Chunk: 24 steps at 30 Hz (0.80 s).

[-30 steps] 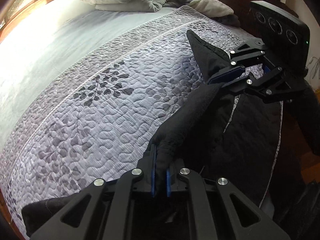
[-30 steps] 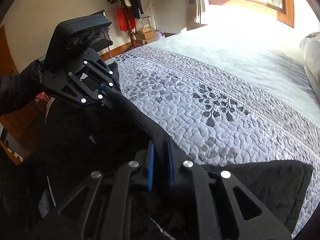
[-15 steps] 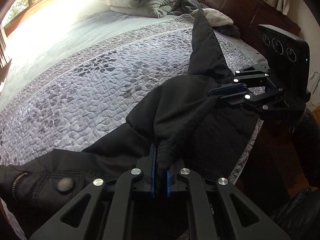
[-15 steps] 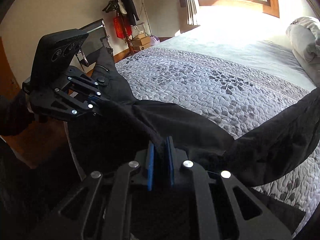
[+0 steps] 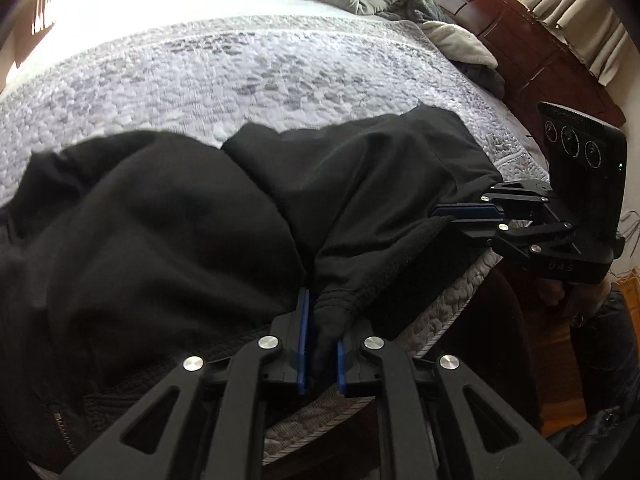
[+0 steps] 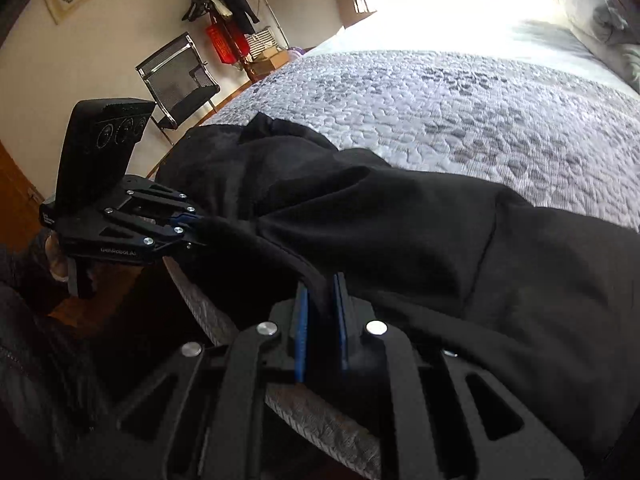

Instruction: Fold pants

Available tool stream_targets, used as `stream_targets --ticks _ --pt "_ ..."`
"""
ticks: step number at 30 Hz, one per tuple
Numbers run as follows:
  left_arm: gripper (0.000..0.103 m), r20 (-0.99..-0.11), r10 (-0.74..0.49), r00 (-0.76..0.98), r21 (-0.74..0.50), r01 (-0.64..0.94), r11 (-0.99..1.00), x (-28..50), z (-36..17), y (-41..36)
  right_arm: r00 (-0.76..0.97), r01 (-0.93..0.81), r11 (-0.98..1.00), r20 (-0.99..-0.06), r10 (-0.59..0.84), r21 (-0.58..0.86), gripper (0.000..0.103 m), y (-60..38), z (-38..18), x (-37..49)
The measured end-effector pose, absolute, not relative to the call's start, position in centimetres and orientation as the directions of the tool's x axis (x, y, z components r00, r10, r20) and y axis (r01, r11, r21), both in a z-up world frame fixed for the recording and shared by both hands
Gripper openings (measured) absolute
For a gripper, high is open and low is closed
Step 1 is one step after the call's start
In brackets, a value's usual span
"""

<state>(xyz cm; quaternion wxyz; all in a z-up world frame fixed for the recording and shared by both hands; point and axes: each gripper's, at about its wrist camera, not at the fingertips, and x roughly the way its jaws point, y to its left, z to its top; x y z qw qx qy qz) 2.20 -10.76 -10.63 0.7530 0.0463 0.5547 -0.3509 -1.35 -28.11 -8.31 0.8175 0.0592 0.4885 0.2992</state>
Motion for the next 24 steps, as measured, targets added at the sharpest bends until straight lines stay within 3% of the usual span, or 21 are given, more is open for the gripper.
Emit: stream_targets --ticks 10,13,14,15,16,19,22,24 --pt "0.013 -0.893 -0.434 0.119 -0.332 0.474 0.815 2.5 -13.4 -10.6 0.285 -0.314 0.828 -0.786 0.549 0.464 0.015 -27.9 -11.3 -1.8" --pt "0.014 -0.906 -0.407 0.115 -0.315 0.456 0.832 2.4 -13.1 -10.9 0.273 -0.278 0.85 -0.812 0.517 0.448 0.023 -27.6 -10.5 -2.2" --pt "0.014 -0.911 -0.395 0.117 -0.306 0.452 0.838 2.5 -12.9 -11.0 0.273 -0.264 0.856 -0.817 0.508 0.445 0.047 -27.6 -10.2 -2.2" --pt "0.015 -0.917 -0.382 0.118 -0.294 0.447 0.845 2.4 -12.7 -11.2 0.289 -0.261 0.865 -0.82 0.494 0.429 0.089 -27.4 -9.5 -2.7" --pt "0.015 -0.921 -0.369 0.123 -0.281 0.443 0.851 2.2 -12.5 -11.2 0.324 -0.271 0.878 -0.822 0.468 0.394 0.098 -27.3 -8.8 -3.3" --pt "0.018 -0.929 -0.343 0.141 -0.253 0.437 0.863 1.7 -11.6 -11.3 0.391 -0.254 0.917 -0.835 0.388 0.308 0.097 -27.7 -7.0 -4.9" --pt "0.022 -0.929 -0.324 0.18 -0.216 0.448 0.868 0.5 -10.5 -11.3 0.43 -0.135 0.928 -0.823 0.37 0.347 0.096 -30.6 -6.4 -6.5" --pt "0.045 -0.925 -0.324 0.198 -0.206 0.455 0.867 -0.1 -9.9 -11.3 0.461 -0.036 0.922 -0.812 0.357 0.385 0.096 -33.3 -6.3 -7.8"
